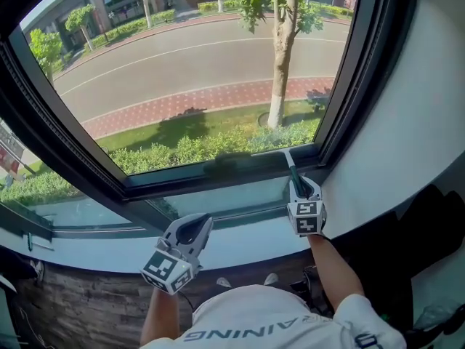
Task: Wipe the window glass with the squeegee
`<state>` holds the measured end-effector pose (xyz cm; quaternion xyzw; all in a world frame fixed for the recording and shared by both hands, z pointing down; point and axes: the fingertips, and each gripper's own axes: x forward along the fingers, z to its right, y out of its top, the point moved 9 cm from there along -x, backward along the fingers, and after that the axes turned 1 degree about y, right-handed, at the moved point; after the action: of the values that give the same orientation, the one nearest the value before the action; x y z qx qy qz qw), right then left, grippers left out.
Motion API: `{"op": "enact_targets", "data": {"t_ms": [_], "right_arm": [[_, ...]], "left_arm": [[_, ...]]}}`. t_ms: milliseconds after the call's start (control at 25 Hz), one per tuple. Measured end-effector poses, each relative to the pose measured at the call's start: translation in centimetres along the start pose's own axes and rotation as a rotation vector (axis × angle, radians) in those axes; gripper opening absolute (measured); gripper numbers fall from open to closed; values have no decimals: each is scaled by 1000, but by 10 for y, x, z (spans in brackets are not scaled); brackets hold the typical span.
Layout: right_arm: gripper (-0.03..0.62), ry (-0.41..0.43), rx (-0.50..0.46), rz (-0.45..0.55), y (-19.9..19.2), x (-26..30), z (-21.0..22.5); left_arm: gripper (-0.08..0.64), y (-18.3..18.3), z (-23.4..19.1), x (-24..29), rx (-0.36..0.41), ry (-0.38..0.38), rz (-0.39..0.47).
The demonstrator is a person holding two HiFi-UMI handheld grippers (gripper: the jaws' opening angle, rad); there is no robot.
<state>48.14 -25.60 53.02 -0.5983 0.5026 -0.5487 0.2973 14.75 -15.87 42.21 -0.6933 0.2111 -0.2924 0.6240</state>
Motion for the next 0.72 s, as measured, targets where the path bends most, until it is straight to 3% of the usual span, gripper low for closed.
{"op": "enact_targets", "data": {"t_ms": [160,440,720], "right_arm": [[98,9,-6,17,-1,-17,0],[98,43,160,39,-7,-77,1],[98,117,156,215,-4,-124,27]], "left_arm": [[14,-2,-2,2,-9,7,-4],[14,-6,-1,6,-55,42,23],[14,-1,13,11,-37,136,17]]}}
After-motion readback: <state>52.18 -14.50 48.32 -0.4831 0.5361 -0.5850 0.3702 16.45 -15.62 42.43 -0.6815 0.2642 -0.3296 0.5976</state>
